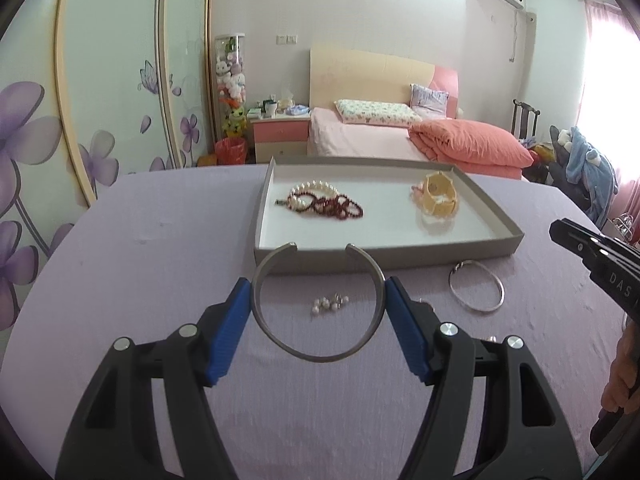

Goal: Organize jewelry
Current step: 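Carry the pearl earring with the right tool while the left tool carries the cuff bangle to the tray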

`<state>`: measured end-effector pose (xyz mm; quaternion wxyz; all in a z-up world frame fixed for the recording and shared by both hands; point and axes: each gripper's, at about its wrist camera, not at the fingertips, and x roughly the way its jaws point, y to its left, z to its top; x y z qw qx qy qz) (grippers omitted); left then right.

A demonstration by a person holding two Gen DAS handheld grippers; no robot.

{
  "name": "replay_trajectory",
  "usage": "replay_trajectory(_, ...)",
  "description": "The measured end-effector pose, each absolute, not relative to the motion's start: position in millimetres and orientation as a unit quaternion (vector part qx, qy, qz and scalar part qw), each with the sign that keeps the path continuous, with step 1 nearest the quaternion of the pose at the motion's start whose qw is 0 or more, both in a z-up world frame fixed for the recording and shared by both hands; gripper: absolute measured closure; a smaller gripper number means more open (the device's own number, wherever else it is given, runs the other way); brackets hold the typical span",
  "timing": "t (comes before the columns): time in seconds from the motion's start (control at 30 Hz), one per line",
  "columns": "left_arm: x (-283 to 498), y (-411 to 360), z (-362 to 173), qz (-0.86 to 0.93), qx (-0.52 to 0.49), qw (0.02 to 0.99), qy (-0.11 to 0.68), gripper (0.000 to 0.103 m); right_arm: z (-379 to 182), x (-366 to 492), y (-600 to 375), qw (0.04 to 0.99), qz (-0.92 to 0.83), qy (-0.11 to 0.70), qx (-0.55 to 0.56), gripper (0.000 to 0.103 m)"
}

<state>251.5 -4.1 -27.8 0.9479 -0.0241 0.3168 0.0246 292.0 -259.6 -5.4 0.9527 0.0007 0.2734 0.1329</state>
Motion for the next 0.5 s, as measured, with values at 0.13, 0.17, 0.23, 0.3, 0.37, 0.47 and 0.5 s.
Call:
replay_trajectory(0.13,263.0,-1.2,-13.3,0.024,-0.026,0.955,0.293,0.037,11.0,298.6,-255.4,0.961,0.136,0.239,0.003,0.089)
replay_trajectory(0.17,267.3,-0.2,-8.0,0.027,-0.026,0.959,0.282,0.037,14.7,300.4,-254.1,0.963,0.137,0.231,0.004,0.089)
replay_trajectory(0.23,275.3,2.3,-0.1,0.027,-0.03,0.963,0.268,0.037,23.5,307.0,-250.6,0.968,0.14,0.21,0.009,0.089)
replay_trajectory(0.3,285.6,4.6,6.8,0.027,-0.035,0.966,0.255,0.037,29.7,313.9,-248.8,0.97,0.144,0.196,0.015,0.089)
replay_trajectory(0.37,296.8,5.3,12.2,0.026,-0.037,0.969,0.244,0.037,36.7,324.5,-245.4,0.973,0.146,0.177,0.02,0.089)
replay_trajectory(0.47,320.0,3.3,16.4,0.022,-0.036,0.972,0.233,0.037,41.6,339.4,-239.9,0.976,0.146,0.162,0.028,0.089)
replay_trajectory(0.5,326.8,2.7,16.3,0.022,-0.038,0.972,0.232,0.037,42.1,346.8,-237.5,0.976,0.146,0.157,0.031,0.089)
